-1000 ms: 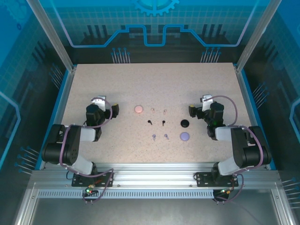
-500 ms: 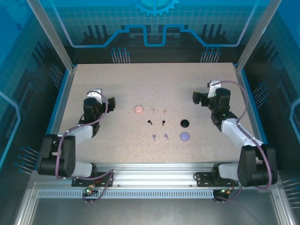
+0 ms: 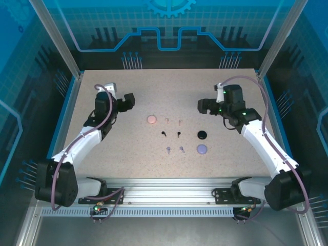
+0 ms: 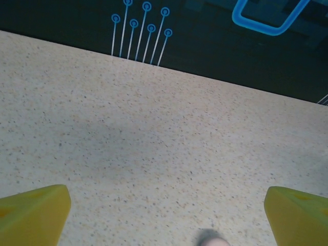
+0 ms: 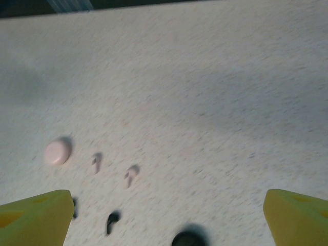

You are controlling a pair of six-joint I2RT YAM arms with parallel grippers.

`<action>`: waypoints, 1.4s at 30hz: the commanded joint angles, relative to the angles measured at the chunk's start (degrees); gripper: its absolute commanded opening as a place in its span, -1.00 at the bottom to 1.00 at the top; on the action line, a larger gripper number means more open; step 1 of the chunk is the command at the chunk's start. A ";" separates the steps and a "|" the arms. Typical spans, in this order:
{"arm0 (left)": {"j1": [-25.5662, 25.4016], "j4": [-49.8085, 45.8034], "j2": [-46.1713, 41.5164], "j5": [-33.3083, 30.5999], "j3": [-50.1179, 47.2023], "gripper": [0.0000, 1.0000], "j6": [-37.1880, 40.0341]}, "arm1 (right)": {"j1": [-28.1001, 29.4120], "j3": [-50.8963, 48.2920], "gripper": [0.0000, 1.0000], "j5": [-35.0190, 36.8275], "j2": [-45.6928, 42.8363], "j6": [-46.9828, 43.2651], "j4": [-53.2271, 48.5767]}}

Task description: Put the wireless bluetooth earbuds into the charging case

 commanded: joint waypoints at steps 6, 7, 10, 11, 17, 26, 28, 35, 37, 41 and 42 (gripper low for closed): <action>-2.74 -15.33 -2.72 2.20 5.07 0.97 -7.24 | 8.41 2.12 0.79 6.30 1.45 10.15 -21.17; -2.87 -15.40 -2.90 2.71 4.78 0.97 -7.84 | 9.28 1.16 0.78 5.72 0.76 11.21 -21.49; -3.04 -16.19 -3.33 4.46 4.39 0.97 -8.80 | 11.95 -2.06 0.77 5.05 -1.18 12.15 -21.88; -3.07 -16.40 -3.82 4.93 4.04 0.97 -8.91 | 12.62 -2.92 0.76 4.73 -1.51 11.87 -22.25; -3.27 -18.02 -6.69 7.40 3.00 0.97 -9.25 | 14.33 -10.68 0.79 2.70 -2.12 10.03 -20.26; -4.00 -21.26 -8.01 10.25 4.13 0.97 -8.00 | 14.56 -16.40 0.79 0.39 3.62 12.75 -9.48; -4.01 -21.83 -8.31 10.59 4.15 0.97 -7.63 | 14.54 -16.39 0.79 0.20 5.19 12.72 -8.24; -4.78 -20.83 -8.98 11.30 3.70 0.97 -8.34 | 14.46 -15.96 0.79 2.81 9.78 12.26 -7.54; -5.22 -20.39 -8.54 11.34 4.02 0.98 -8.49 | 14.47 -16.04 0.80 2.79 10.48 12.17 -7.24; -6.07 -19.71 -7.89 11.50 4.60 0.97 -8.81 | 14.45 -16.57 0.80 1.25 12.15 11.63 -5.82; -6.17 -19.61 -7.77 11.59 4.59 0.97 -8.97 | 14.47 -16.70 0.80 0.95 12.52 11.45 -5.50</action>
